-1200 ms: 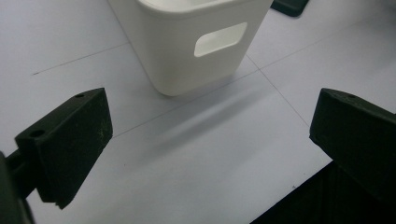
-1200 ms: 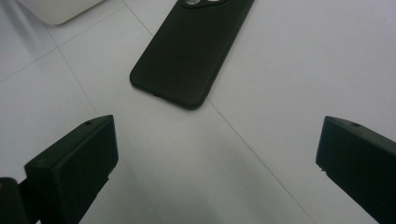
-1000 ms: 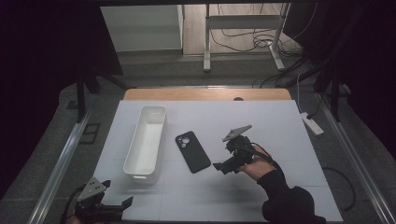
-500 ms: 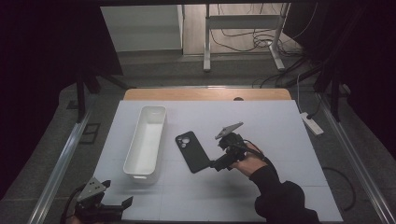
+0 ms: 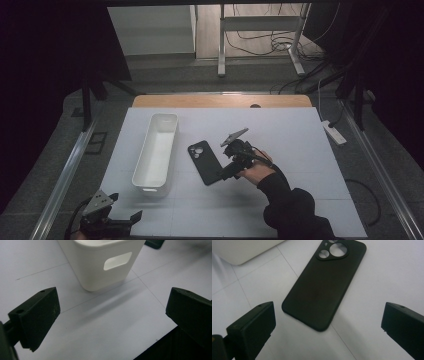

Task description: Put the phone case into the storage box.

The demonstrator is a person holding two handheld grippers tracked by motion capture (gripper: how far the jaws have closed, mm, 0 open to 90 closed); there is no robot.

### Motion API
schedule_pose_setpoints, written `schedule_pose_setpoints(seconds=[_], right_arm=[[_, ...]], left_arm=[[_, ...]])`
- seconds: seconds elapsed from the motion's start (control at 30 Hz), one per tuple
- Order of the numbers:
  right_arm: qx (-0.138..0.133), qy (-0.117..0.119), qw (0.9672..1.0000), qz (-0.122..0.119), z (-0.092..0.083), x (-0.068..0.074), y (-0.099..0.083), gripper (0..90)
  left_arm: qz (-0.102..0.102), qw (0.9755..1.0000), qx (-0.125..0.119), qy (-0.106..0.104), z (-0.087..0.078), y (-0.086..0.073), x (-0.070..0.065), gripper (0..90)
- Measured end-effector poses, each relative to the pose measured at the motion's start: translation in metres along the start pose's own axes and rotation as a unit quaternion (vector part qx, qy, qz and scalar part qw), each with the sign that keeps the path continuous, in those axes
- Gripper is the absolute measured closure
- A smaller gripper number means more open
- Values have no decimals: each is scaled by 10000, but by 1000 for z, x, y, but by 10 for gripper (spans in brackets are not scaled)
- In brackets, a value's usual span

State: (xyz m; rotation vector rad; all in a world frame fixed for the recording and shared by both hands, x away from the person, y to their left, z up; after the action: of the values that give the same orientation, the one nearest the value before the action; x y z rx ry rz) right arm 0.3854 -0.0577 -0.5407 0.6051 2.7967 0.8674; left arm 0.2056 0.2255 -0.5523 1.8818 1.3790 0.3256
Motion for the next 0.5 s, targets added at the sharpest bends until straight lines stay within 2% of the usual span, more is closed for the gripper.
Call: schedule_pose_setpoints(seconds=[0.1,0.5], right_arm=[[101,9,9999,-19,5,0,2,0],[210,-14,9998,-66,22,1,15,0]], left_arm=[[-2,10000,0,-8,0,0,0,1],[0,10000,4,-8,0,0,0,0]])
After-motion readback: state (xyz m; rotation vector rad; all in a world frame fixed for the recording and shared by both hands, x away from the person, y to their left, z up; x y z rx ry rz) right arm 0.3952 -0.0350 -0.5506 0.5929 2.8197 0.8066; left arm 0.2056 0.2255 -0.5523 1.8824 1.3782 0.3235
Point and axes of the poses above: each handheld gripper's, and its own axes: z roughly forward along the jaws, y roughly out of its top, x roughly to its left, the point moved 9 cm from there along z, roughly forward along the jaws, and after that the axes turned 8 degrees about -z, right-handed, at the moved point
